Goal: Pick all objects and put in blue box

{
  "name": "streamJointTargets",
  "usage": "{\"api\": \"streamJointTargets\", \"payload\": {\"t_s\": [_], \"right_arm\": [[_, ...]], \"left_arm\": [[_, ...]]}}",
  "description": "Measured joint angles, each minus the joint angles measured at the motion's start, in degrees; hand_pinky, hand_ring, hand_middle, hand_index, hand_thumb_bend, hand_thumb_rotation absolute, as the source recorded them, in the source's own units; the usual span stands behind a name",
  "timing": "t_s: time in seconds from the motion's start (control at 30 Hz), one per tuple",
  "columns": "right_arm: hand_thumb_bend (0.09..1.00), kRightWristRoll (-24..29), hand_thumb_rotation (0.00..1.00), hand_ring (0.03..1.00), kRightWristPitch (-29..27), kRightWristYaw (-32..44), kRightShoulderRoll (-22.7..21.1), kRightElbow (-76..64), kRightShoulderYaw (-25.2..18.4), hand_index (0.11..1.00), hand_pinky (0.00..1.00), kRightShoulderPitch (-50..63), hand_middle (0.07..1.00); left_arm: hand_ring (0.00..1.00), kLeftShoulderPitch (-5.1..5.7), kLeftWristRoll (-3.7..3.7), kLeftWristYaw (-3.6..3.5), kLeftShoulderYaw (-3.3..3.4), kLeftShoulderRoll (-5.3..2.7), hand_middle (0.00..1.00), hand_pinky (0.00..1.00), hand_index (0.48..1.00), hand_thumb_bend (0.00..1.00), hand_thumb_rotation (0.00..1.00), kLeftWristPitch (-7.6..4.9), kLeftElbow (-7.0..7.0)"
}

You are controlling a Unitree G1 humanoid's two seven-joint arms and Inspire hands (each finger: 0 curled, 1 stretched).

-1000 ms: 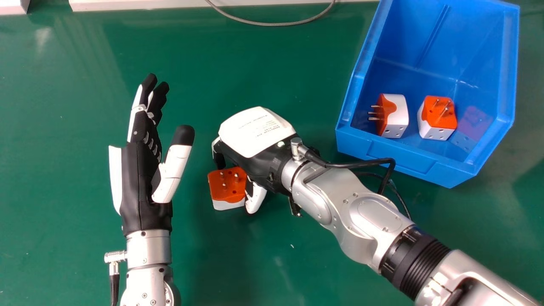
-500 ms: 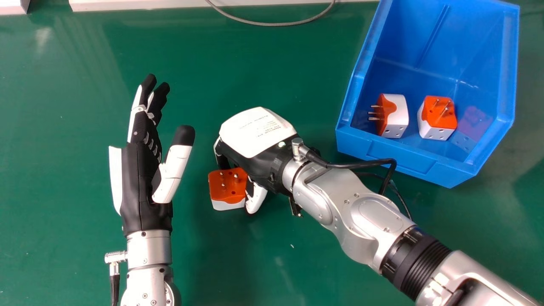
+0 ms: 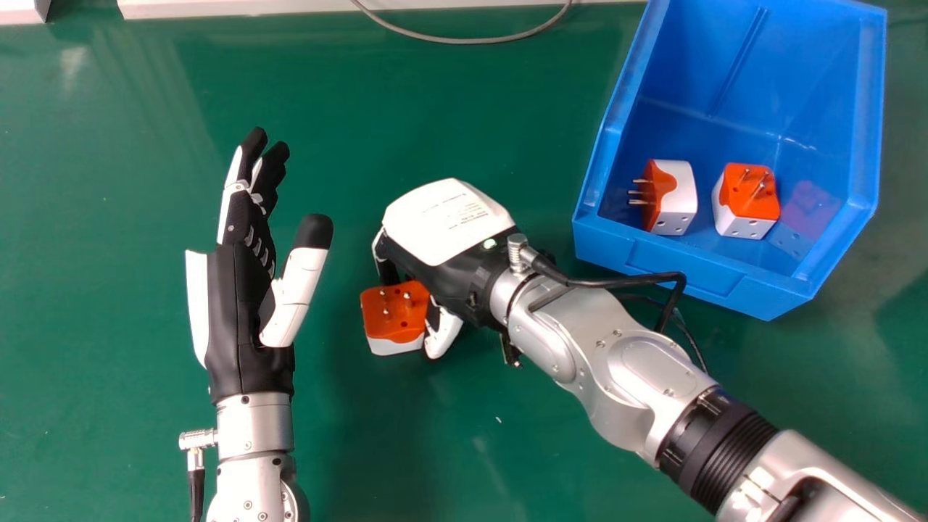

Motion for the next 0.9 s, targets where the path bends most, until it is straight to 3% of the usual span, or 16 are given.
{"api": "streamJointTargets", "payload": {"t_s": [0.17, 0.43, 0.67, 0.9], "right_arm": [[0.509, 0.9, 0.00, 0.376, 0.0, -1.4, -0.1, 0.0, -0.8, 0.533, 0.31, 0.1, 0.493], [0.506, 0.9, 0.00, 0.362, 1.3, -2.1, -0.2, -1.6, -1.6, 0.552, 0.30, 0.5, 0.476], [0.504, 1.1, 0.00, 0.356, 3.8, -2.1, -0.7, -5.9, -2.7, 0.560, 0.29, 2.6, 0.468], [0.504, 4.0, 0.00, 0.359, 6.8, -0.5, -3.4, -18.0, -8.2, 0.561, 0.30, 9.5, 0.472]], "left_arm": [[0.92, 0.00, 0.76, 0.69, 0.00, 0.04, 0.90, 0.95, 0.912, 0.93, 0.75, 0.00, 0.14], [0.92, 0.00, 0.31, 0.05, 0.03, -0.05, 0.90, 0.94, 0.912, 0.93, 0.74, 0.00, 0.14], [0.92, 0.00, 0.39, 0.03, 0.01, -0.11, 0.90, 0.94, 0.911, 0.94, 0.74, 0.00, 0.11], [0.92, 0.01, 0.34, 0.08, 0.05, -0.23, 0.90, 0.94, 0.908, 0.93, 0.73, 0.00, -0.16]]}}
